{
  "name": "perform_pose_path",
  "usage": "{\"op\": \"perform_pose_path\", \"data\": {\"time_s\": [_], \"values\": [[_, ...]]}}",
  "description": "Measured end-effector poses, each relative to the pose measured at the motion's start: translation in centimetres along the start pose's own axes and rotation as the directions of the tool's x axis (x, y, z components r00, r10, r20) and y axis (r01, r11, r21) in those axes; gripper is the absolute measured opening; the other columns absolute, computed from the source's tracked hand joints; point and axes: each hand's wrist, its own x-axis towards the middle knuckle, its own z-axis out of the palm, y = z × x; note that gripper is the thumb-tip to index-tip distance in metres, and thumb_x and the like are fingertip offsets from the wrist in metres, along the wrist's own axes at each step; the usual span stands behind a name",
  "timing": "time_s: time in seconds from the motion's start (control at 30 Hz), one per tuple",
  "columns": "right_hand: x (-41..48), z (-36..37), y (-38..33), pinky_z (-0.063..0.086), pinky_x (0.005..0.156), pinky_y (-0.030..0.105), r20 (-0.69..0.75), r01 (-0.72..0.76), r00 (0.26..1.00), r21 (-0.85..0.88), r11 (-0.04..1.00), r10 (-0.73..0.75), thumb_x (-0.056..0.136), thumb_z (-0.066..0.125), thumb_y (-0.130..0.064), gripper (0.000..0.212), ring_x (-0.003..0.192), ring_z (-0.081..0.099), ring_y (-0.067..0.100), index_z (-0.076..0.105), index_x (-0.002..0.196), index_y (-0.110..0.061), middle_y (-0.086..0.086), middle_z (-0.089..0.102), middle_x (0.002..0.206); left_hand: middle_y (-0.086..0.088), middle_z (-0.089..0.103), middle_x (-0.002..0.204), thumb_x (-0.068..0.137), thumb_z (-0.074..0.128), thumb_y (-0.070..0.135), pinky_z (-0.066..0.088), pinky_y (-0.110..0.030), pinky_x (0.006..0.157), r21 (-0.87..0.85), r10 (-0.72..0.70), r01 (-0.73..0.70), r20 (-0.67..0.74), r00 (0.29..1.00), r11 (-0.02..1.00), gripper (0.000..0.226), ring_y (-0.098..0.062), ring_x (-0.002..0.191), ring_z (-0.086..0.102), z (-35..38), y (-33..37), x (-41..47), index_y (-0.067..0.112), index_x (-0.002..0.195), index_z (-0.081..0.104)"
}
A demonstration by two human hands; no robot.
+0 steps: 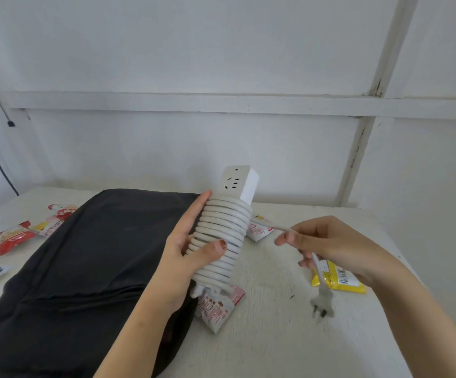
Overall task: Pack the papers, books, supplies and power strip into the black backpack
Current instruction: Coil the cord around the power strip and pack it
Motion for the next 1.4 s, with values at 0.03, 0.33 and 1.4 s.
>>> {"op": "perform_pose_path", "data": {"time_s": [0.03,0.33,1.4], "values": [[-0.2,-0.2,-0.1,0.053,0.061,0.024,-0.004,-0.006,1.000,-0.019,1.000,0.006,0.083,0.064,-0.033,0.020,0.049,0.046,0.012,0.076,0.086,-0.016,-0.001,0.041,0.055,0.010,0.060,0.123,0.056,0.078,0.033,0.054,-0.029,0.076,0.002,-0.002,0.001,0.006,1.000,1.000,0.077,-0.018,0.106,0.062,-0.2,0.0,0.0,0.042,0.127,0.049],[-1.5,-1.6,-0.8,0.024,0.047,0.020,-0.237,0.033,0.952,-0.542,0.840,-0.191,0.090,0.057,-0.039,0.019,0.044,0.035,0.009,0.065,0.074,-0.044,-0.009,0.036,0.042,0.014,0.058,0.121,0.062,0.074,0.035,0.054,-0.025,0.076,0.273,0.076,-0.076,0.010,0.997,0.959,0.074,-0.013,0.107,0.059,-0.8,-0.5,0.2,0.038,0.130,0.045],[4.9,-1.7,-2.7,0.055,0.060,0.029,0.207,0.200,0.956,0.062,0.978,-0.209,0.079,0.061,0.010,0.010,0.052,0.048,0.008,0.060,0.071,0.015,0.003,0.052,0.053,-0.037,0.054,0.097,0.068,0.080,0.033,0.049,-0.055,0.084,0.109,0.065,-0.108,0.338,0.939,0.988,0.115,-0.052,0.088,0.053,2.2,4.1,-3.8,0.063,0.136,-0.009]]}}
